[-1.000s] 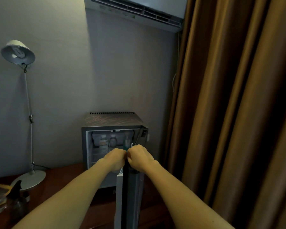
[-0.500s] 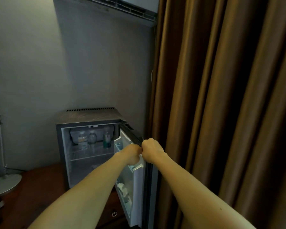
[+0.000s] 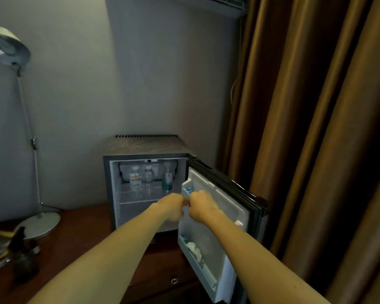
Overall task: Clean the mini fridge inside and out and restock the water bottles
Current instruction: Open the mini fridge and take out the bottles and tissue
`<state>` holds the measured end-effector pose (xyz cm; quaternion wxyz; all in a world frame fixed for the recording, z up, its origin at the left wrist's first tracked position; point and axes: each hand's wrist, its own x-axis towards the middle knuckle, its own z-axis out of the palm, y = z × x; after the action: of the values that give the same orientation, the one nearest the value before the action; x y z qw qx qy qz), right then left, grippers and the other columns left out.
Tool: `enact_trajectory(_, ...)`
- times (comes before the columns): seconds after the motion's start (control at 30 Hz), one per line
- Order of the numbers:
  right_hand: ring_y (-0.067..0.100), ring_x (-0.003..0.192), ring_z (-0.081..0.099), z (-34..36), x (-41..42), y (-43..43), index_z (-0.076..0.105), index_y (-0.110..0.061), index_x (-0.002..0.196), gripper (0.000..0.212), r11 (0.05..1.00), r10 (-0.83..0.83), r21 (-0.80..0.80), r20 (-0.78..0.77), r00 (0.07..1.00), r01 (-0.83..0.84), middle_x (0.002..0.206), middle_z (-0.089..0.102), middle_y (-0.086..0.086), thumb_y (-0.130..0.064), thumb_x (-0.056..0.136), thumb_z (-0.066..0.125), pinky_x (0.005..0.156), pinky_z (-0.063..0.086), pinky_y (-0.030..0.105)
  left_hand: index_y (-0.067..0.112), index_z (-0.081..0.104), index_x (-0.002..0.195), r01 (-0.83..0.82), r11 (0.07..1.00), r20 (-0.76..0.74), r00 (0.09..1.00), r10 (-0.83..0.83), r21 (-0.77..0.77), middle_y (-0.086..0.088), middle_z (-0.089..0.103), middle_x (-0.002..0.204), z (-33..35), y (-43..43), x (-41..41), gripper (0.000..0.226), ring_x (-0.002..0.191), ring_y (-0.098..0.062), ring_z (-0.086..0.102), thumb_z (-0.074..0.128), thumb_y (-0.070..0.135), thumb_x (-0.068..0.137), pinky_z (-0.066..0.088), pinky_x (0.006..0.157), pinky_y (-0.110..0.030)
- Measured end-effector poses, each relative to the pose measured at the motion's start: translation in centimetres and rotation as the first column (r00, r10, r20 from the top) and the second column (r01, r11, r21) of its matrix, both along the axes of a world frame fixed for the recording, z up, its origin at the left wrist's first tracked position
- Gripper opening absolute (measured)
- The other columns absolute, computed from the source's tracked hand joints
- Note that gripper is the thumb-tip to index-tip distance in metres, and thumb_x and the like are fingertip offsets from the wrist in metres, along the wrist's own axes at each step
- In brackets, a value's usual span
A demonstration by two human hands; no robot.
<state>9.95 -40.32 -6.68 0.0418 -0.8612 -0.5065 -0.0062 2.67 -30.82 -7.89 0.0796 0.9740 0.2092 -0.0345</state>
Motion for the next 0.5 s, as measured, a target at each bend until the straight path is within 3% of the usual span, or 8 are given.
enact_trajectory(0.07,0.03,0.076,0.052,-0.7,-1.3,2.9,0.06,0.0,0.09,0.015,0.999,0.024,-0.025,-0.008,1.0,-0.024,0.093,0.058,0.017,-0.004,0.094,0.046,0.069,0.041,0.034,0.01,0.058,0.115,-0.04,0.999,-0.01,0.999,0.04,-0.004,-0.017,0.058,0.112,-0.9,3.0,-1.8,0.031,0.09,-0.035,0.055,0.048,0.006,0.086,0.05,0.077,-0.047)
enact_trajectory(0.13,0.028,0.074,0.045,-1.5,-2.5,5.9,0.057,-0.003,0.086,0.013,0.998,0.042,-0.037,-0.019,0.999,-0.043,0.09,0.058,0.016,-0.007,0.093,0.047,0.067,0.038,0.033,0.013,0.056,0.12,-0.07,0.998,-0.015,0.997,0.07,-0.007,-0.017,0.057,0.105,-1.5,5.7,-3.6,0.032,0.082,-0.031,0.051,0.05,0.008,0.089,0.047,0.071,-0.045)
enact_trajectory(0.2,0.027,0.072,0.045,-2.2,-3.6,8.7,0.049,-0.007,0.077,0.017,0.997,0.059,-0.039,-0.037,0.998,-0.06,0.074,0.05,0.009,-0.009,0.094,0.048,0.066,0.038,0.034,0.006,0.055,0.117,-0.129,0.992,-0.002,0.992,0.129,-0.006,-0.018,0.054,0.102,-1.7,8.2,-5.4,0.025,0.079,-0.031,0.046,0.049,0.008,0.092,0.044,0.073,-0.047)
enact_trajectory(0.33,0.02,0.054,0.036,-3.3,-4.9,13.9,0.037,-0.01,0.062,0.032,0.997,0.067,-0.038,-0.021,0.998,-0.068,0.062,0.037,0.007,-0.005,0.092,0.048,0.063,0.038,0.035,0.01,0.049,0.131,-0.216,0.976,0.016,0.976,0.217,-0.024,-0.013,0.05,0.127,-2.4,13.5,-8.0,0.038,0.108,-0.035,0.051,0.047,0.007,0.093,0.045,0.086,-0.043)
enact_trajectory(0.5,0.024,0.053,0.035,-4.4,-5.7,19.0,0.04,-0.01,0.06,0.032,0.997,0.069,-0.042,-0.021,0.997,-0.07,0.06,0.037,0.008,0.0,0.089,0.048,0.061,0.038,0.035,0.011,0.043,0.138,-0.245,0.969,0.01,0.969,0.246,-0.039,-0.013,0.043,0.14,-3.8,18.8,-10.7,0.049,0.122,-0.034,0.046,0.044,-0.001,0.091,0.044,0.096,-0.044)
